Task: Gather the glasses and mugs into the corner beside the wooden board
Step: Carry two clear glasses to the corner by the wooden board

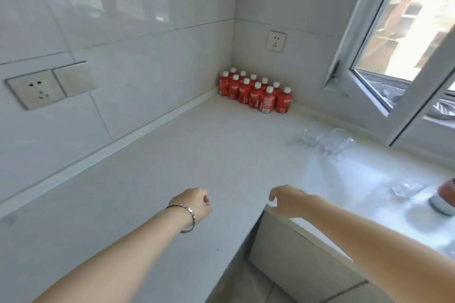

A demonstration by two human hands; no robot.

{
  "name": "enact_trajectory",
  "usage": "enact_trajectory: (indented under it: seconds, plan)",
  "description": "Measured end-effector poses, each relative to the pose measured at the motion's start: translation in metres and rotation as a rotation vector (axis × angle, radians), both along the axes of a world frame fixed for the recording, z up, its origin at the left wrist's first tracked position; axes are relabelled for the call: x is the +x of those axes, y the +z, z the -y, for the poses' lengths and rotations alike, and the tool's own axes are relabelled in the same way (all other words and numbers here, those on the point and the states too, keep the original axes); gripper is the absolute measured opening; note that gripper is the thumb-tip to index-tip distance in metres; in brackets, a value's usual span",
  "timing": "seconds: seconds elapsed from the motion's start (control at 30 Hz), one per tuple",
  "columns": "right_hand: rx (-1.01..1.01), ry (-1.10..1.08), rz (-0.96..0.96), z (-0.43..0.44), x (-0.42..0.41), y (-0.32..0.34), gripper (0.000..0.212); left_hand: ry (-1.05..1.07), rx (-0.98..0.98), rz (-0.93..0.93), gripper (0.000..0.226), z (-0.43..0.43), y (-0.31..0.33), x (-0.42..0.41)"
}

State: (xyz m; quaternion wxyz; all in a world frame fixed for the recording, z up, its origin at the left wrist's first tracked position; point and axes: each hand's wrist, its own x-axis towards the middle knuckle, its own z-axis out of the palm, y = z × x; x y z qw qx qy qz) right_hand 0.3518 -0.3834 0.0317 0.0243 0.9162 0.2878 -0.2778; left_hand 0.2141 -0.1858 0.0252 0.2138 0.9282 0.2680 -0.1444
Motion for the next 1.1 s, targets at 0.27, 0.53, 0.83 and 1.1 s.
enact_trajectory:
  seconds: [0.27, 0.53, 0.83, 1.1]
  plan:
    - [0.032, -0.235, 0.034, 0.14, 0.129, 0.002, 0.038, -0.2, 0.037, 0.023, 0.032, 0.106, -0.006, 0.179]
    - [0.059, -0.386, 0.056, 0.178, 0.238, -0.017, 0.037, -0.383, 0.059, 0.051, 0.053, 0.144, -0.016, 0.354]
    - [0.161, -0.551, 0.009, 0.169, 0.345, -0.033, 0.035, -0.53, -0.042, 0.037, 0.099, 0.167, -0.044, 0.534]
    - [0.264, -0.5, 0.124, 0.145, 0.405, -0.056, 0.071, -0.555, -0.091, -0.018, 0.089, 0.156, -0.082, 0.571]
